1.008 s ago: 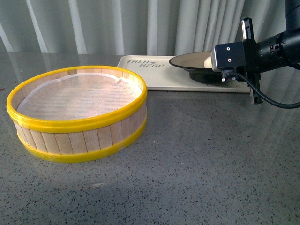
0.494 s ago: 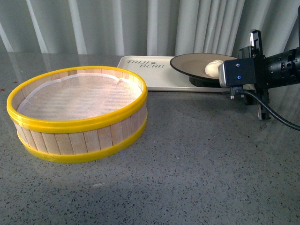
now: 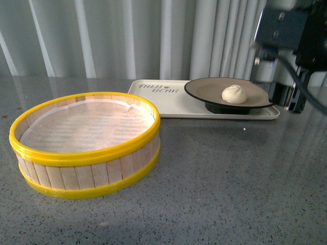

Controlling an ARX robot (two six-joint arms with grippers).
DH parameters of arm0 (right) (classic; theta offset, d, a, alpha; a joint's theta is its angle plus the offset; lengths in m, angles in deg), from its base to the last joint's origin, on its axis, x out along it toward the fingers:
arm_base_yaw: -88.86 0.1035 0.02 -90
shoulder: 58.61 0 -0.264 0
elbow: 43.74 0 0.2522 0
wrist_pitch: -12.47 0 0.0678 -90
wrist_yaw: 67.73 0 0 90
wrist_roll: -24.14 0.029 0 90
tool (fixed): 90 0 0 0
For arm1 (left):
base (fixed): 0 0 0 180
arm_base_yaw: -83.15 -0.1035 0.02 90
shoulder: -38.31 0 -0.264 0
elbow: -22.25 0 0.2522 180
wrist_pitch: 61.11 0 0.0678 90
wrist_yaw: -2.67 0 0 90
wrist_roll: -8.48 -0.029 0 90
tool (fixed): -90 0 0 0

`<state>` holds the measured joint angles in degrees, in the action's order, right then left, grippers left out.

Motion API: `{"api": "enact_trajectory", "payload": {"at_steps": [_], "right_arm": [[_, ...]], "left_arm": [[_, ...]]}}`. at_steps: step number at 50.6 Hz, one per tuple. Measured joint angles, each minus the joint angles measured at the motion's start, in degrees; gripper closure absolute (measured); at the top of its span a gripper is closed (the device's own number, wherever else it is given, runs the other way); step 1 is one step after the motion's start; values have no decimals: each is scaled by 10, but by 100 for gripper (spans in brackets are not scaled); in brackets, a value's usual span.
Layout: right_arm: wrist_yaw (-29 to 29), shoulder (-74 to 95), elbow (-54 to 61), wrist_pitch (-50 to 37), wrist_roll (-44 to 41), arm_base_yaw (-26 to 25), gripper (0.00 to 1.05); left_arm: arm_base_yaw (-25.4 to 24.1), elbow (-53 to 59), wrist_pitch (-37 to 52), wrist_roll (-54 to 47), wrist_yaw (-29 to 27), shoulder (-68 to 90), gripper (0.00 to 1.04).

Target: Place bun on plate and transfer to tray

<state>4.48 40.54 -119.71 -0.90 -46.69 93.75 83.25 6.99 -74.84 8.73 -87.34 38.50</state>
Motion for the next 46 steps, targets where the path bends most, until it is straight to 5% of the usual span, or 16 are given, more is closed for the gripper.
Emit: {"api": "enact_trajectory", "payload": {"at_steps": [2,13,18,27,44,46], "right_arm": [[52,-49,23,10,75,11,9],[91,-100,34,3,222,19,10],[218,-106,100,-86,389,23,25],[236,-169,228,-156,624,10,52],[215,-278,395,-208,696,-9,103],[214,-288,408,-210,697,-12,103]], "left_arm": [[0,0,0,0,0,0,7],[0,0,0,0,0,0,7],[0,0,0,0,0,0,7],[0,0,0,0,0,0,7],[0,0,0,0,0,0,7],[0,0,0,0,0,0,7]]}}
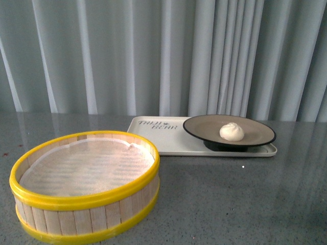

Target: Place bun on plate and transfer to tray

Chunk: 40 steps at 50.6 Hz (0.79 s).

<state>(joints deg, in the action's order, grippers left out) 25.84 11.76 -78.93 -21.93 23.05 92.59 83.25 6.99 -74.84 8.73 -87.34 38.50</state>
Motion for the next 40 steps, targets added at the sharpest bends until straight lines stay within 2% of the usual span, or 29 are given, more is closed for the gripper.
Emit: {"api": "enact_trajectory", "payload": {"at_steps": [7,13,40], "right_arm": [[-33,-42,45,-3,1,-24,103],[-32,-75,75,-3,3,-35,103],[-35,-260,174,85,4,-36,103]], "left_arm": [[0,0,0,0,0,0,7],[0,0,0,0,0,0,7],[0,0,0,0,0,0,7]]}}
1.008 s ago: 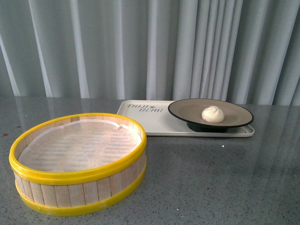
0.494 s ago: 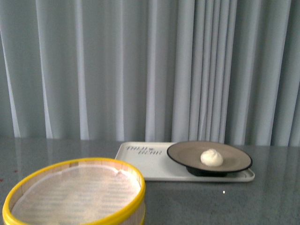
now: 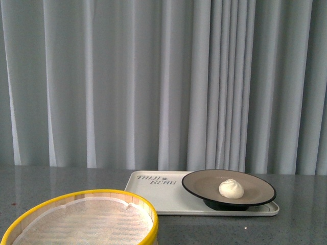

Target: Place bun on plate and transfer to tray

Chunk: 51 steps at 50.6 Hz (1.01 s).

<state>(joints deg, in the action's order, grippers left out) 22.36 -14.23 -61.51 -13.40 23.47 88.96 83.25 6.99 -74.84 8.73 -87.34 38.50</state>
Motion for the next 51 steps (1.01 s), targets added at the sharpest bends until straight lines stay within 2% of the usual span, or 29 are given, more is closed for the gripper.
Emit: {"api": "enact_trajectory", "payload": {"at_steps": [8,22,51], "right_arm": [[0,-26,29,-9,0,0,103],[0,-150,37,106,0,0,103],[0,-286,37,237,0,0,103]], "left_arm": [[0,0,0,0,0,0,7],[0,0,0,0,0,0,7],[0,0,0,0,0,0,7]]}}
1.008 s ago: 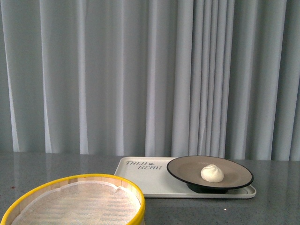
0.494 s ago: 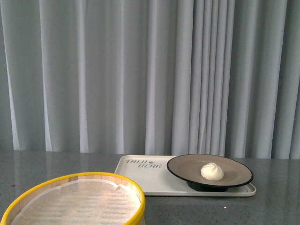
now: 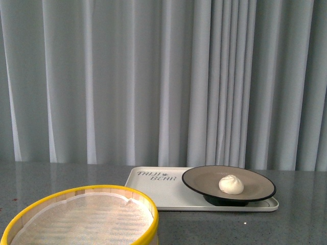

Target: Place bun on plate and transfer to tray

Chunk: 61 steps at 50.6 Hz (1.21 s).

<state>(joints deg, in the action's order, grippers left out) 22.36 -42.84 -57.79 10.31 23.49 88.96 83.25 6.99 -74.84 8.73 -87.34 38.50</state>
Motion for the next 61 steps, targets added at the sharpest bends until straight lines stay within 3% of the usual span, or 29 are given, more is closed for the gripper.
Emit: {"api": "enact_trajectory", "payload": {"at_steps": [22,28,40,61], "right_arm": [[0,-61,0,61,0,0,103],[-2,-137,0,154,0,0,103],[-2,-155,0,158,0,0,103],[-2,-155,0,158,0,0,30]], "left_arm": [[0,0,0,0,0,0,7],[0,0,0,0,0,0,7],[0,0,0,0,0,0,7],[0,0,0,0,0,0,7]]}}
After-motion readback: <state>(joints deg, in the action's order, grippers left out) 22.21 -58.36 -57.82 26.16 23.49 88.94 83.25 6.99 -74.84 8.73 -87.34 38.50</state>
